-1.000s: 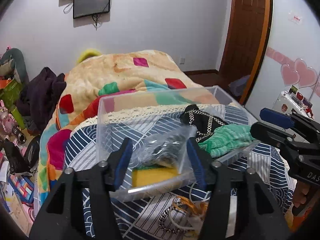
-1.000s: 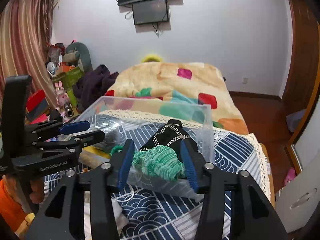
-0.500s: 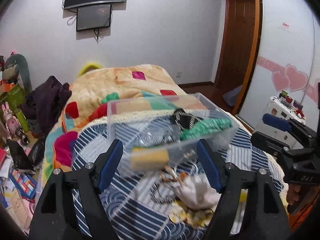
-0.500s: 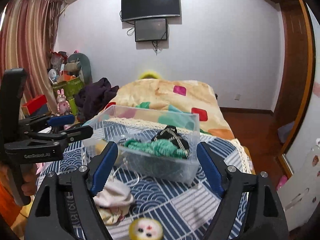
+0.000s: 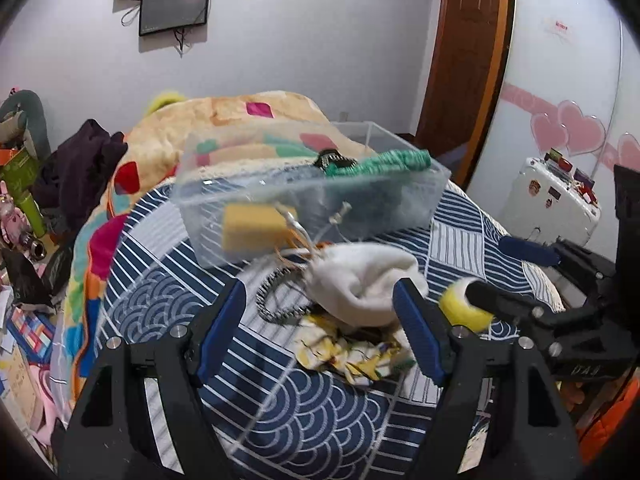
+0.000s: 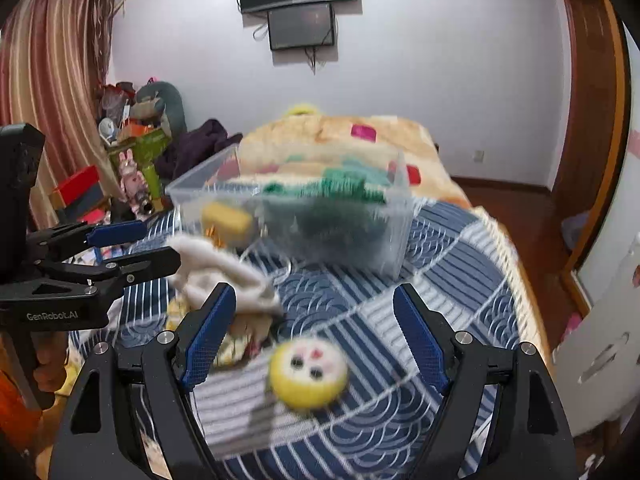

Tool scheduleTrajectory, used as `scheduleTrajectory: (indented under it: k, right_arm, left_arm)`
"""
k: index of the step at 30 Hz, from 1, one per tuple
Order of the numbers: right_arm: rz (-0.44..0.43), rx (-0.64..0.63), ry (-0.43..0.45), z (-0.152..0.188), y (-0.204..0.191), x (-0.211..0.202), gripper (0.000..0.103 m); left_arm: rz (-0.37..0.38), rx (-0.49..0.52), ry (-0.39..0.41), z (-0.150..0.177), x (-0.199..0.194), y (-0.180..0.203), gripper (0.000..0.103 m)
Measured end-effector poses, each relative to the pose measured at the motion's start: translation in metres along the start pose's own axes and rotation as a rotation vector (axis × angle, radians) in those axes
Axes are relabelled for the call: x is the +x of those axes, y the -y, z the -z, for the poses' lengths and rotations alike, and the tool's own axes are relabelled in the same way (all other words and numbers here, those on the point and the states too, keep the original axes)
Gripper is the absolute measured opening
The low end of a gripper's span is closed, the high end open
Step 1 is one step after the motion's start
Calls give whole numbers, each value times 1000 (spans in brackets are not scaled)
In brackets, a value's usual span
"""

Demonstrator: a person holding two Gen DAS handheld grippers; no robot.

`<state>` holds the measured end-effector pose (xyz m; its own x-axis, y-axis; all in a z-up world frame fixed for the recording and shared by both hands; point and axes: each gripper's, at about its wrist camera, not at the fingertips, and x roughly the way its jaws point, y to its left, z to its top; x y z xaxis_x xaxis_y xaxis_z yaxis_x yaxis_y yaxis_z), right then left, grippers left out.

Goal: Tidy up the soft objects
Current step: 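Grasp the yellow felt ball with the right tool while the left tool grasps the white pouch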

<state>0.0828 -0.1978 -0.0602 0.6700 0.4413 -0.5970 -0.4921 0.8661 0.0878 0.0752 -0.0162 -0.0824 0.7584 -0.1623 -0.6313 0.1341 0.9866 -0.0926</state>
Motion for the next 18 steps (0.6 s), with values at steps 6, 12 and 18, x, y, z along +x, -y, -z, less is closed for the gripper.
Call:
scheduleTrajectory:
  k: [6,12,18]
  right_arm:
    - [-20,38,-66,20,10,11,77]
    - [-61,59,-98,25,15,15,47]
    - [-56,38,-80,27,6,11,42]
  left_arm:
    - [39,-20,-18,0,12,8,75]
    - [59,-22,-36,-3,23,13,53]
    - [54,-18,-20,-3,22,12,30]
